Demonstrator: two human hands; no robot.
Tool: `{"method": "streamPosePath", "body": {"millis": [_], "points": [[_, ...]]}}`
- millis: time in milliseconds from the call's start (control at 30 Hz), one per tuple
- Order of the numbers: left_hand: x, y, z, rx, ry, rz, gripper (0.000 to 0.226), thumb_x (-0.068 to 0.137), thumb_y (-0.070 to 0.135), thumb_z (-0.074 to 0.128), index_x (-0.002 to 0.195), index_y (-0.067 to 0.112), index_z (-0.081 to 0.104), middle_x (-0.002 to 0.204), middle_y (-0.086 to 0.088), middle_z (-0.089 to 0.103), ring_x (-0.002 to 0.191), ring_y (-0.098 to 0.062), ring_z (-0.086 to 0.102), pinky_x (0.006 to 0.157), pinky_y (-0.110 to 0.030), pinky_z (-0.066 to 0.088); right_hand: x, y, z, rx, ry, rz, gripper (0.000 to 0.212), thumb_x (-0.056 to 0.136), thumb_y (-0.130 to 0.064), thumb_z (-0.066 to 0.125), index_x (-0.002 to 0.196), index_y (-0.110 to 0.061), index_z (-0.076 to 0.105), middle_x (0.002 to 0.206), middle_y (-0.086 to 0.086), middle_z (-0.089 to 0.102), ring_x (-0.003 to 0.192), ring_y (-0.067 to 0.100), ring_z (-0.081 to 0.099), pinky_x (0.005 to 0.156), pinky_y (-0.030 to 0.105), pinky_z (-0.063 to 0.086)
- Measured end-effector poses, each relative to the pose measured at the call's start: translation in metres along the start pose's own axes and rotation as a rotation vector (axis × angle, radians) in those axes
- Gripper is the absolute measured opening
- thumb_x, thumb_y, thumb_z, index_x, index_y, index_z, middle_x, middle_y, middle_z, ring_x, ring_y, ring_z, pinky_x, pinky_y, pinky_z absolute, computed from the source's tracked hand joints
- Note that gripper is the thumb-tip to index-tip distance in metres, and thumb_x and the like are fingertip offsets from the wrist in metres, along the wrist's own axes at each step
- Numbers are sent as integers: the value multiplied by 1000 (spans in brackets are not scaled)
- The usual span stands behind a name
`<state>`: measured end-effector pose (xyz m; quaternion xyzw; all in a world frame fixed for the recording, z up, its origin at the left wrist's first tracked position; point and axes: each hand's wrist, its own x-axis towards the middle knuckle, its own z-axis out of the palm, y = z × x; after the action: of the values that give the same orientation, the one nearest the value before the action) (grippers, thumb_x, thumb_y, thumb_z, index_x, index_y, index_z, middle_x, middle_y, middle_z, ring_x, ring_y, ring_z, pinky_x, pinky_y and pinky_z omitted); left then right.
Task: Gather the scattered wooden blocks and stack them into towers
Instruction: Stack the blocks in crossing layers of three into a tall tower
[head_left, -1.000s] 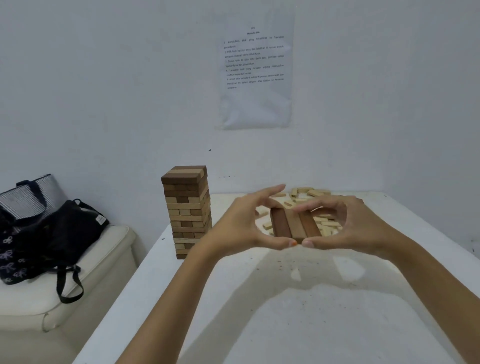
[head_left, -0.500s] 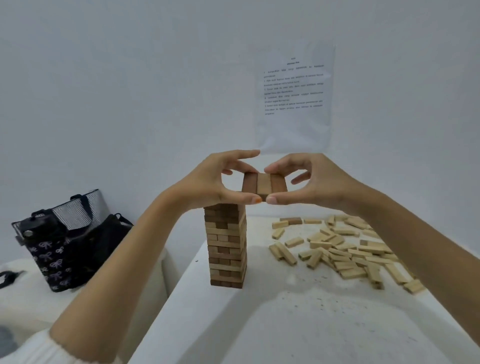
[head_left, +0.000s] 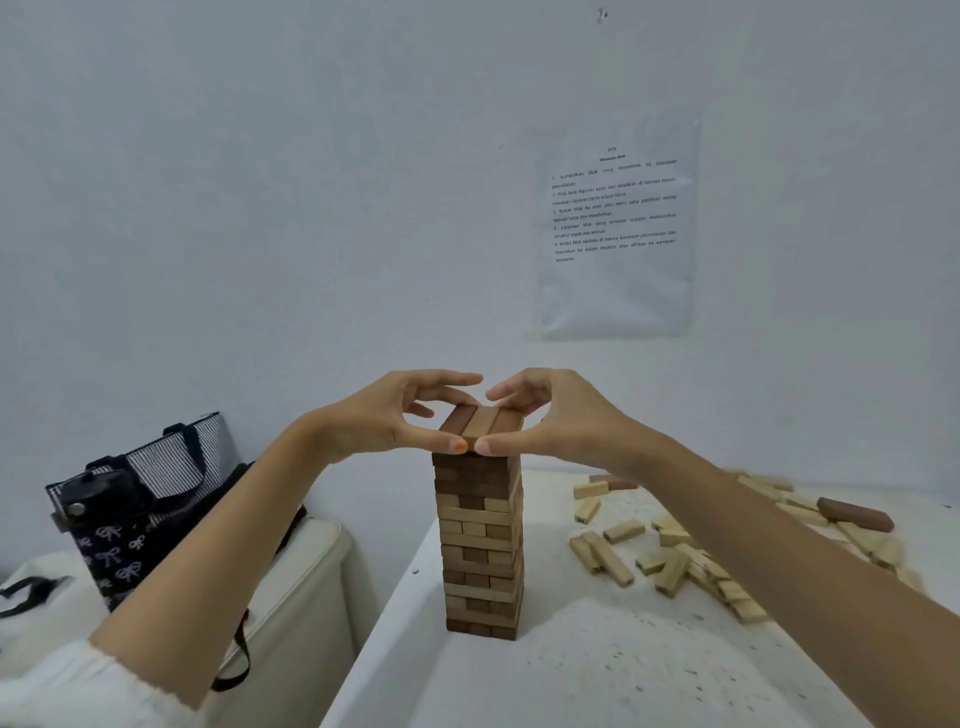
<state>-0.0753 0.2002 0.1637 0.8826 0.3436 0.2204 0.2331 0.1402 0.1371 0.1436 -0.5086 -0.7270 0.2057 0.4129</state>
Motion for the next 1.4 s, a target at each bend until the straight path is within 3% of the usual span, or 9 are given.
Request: {"method": "streamPosePath", "body": {"millis": [167, 400, 667, 900, 1067, 1200, 1400], "points": [[3, -10, 1, -36, -24, 8, 81, 63, 48, 77, 137, 32, 47, 126, 15, 61, 125, -2, 49, 109, -37, 37, 2, 2, 6, -14, 10, 11, 57, 66, -37, 87, 117, -26, 64, 108, -8, 65, 99, -1, 58, 66, 8, 40], [3, -18, 2, -99, -76, 5, 75, 68, 41, 76, 137, 33, 46, 126, 14, 61, 124, -4, 50, 110, -39, 38, 0, 7, 11, 25, 7, 13, 56, 69, -37, 85, 120, -29, 62, 113, -9, 62, 104, 1, 56, 72, 11, 39], [0, -27, 10, -259, -89, -10, 106, 55, 62, 81, 144, 40, 29, 139, 11, 51, 127, -9, 49, 108, -34, 41, -6, 22, 21, 139, 29, 42, 81, 64, -45, 86, 133, -41, 43, 126, -13, 52, 118, 7, 47, 81, 15, 38], [-2, -35, 19, -351, -32, -2, 86, 69, 37, 76, 144, 36, 35, 127, 2, 62, 122, -19, 55, 108, -43, 40, -6, 27, 25, 179, 70, 21, 74, 64, -47, 85, 128, -42, 49, 119, -11, 59, 119, 4, 48, 84, 16, 39], [1, -36, 22, -373, -15, 1, 86, 65, 40, 79, 141, 38, 38, 124, 1, 63, 119, -18, 57, 106, -40, 43, -7, 29, 27, 187, 89, 13, 72, 65, -47, 84, 127, -41, 51, 118, -11, 59, 118, 3, 49, 81, 14, 39], [2, -40, 24, -392, -8, 3, 97, 56, 55, 84, 140, 40, 40, 123, 0, 63, 119, -21, 57, 105, -41, 44, -7, 29, 28, 195, 91, 10, 71, 66, -47, 84, 128, -40, 50, 119, -11, 58, 117, 2, 49, 79, 13, 38], [3, -43, 28, -415, 7, 18, 93, 59, 53, 84, 140, 37, 41, 125, -3, 63, 120, -23, 56, 108, -43, 41, -8, 29, 28, 195, 104, 8, 68, 66, -44, 85, 126, -40, 53, 114, -13, 62, 112, -4, 51, 82, 14, 40]]}}
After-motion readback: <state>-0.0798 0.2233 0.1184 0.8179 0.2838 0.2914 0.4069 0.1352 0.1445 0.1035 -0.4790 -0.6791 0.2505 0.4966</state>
